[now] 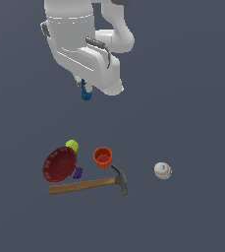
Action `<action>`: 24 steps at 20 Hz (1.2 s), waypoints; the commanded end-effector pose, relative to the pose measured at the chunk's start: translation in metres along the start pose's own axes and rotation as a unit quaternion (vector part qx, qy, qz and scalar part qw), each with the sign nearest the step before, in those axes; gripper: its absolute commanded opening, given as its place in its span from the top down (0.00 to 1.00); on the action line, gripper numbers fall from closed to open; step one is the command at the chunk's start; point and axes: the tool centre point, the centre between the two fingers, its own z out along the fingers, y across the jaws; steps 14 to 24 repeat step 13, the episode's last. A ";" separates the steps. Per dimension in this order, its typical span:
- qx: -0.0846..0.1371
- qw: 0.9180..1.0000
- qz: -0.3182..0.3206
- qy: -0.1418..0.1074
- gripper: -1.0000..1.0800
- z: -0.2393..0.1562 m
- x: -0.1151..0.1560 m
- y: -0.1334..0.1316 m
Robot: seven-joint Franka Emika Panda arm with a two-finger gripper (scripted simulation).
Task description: Pick up a designated object from a clutter of objects.
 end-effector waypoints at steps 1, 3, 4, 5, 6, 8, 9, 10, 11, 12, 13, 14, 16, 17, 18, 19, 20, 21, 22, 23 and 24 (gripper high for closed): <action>0.000 1.000 0.000 0.000 1.00 -0.012 0.006 -0.001; 0.000 1.000 0.000 0.000 1.00 -0.019 0.010 -0.001; 0.000 1.000 0.000 0.000 1.00 -0.023 0.011 -0.002; 0.000 1.000 0.000 0.000 1.00 -0.025 0.013 -0.002; 0.000 1.000 0.000 0.000 1.00 -0.028 0.014 -0.002; 0.000 1.000 0.000 0.000 1.00 -0.031 0.016 -0.002; 0.000 1.000 0.000 0.000 1.00 -0.032 0.016 -0.003; 0.000 1.000 0.000 0.000 1.00 -0.033 0.017 -0.003; 0.000 1.000 0.000 0.000 1.00 -0.034 0.017 -0.003; 0.000 1.000 0.000 0.000 1.00 -0.034 0.018 -0.003; 0.000 1.000 0.000 0.000 1.00 -0.034 0.018 -0.003; 0.000 1.000 0.000 0.000 1.00 -0.034 0.018 -0.003; 0.000 1.000 0.000 0.000 1.00 -0.034 0.018 -0.003; 0.000 1.000 0.000 0.000 1.00 -0.034 0.018 -0.003; 0.000 1.000 0.000 0.000 1.00 -0.034 0.018 -0.003; 0.000 1.000 0.000 0.000 1.00 -0.034 0.018 -0.003; 0.000 1.000 0.000 0.000 1.00 -0.034 0.018 -0.003; 0.000 1.000 0.000 0.000 1.00 -0.034 0.018 -0.003; 0.000 1.000 0.000 0.000 1.00 -0.034 0.018 -0.003; 0.000 1.000 0.000 0.000 1.00 -0.034 0.018 -0.003; 0.000 1.000 0.000 0.000 1.00 -0.034 0.018 -0.003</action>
